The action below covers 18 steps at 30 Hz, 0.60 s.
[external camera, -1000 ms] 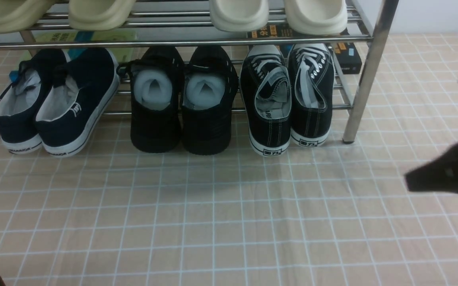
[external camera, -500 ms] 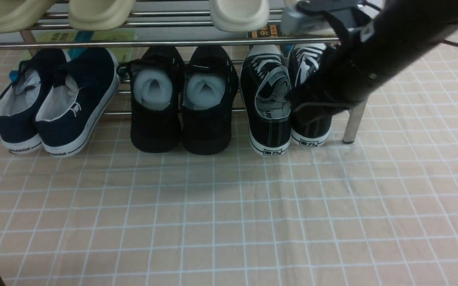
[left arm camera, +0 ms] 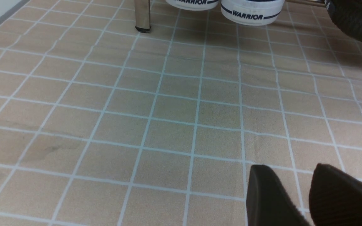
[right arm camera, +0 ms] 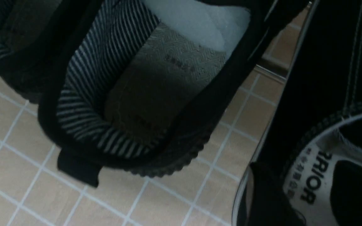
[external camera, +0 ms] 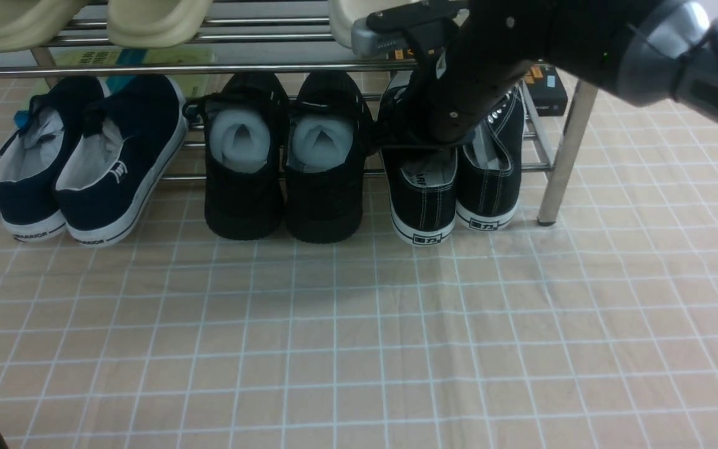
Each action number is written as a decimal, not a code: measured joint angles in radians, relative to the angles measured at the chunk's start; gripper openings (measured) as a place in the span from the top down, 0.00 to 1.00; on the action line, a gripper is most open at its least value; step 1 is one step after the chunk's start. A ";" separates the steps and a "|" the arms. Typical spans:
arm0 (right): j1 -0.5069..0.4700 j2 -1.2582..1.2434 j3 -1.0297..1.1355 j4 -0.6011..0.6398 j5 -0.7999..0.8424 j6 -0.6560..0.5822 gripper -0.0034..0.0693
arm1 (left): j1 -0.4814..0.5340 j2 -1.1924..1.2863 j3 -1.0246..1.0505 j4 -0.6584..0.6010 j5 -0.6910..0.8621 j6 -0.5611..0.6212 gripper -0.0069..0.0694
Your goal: Take the shoes off the shelf from the light coffee tablecloth by hand.
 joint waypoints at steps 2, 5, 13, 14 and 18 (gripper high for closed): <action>0.000 0.014 0.000 -0.003 -0.012 0.000 0.49 | 0.000 0.000 0.000 0.000 0.000 0.000 0.60; 0.000 0.046 0.000 -0.020 -0.041 0.000 0.50 | 0.000 0.000 0.000 0.000 0.000 0.000 0.60; 0.000 0.063 0.000 -0.040 -0.049 0.002 0.90 | 0.000 0.000 0.000 0.000 0.000 0.000 0.60; 0.000 0.062 0.000 -0.038 -0.049 0.005 0.94 | 0.000 0.000 0.000 0.000 0.000 0.000 0.60; 0.000 0.051 -0.015 -0.038 -0.013 0.007 0.95 | 0.000 0.000 0.000 0.001 0.000 0.000 0.60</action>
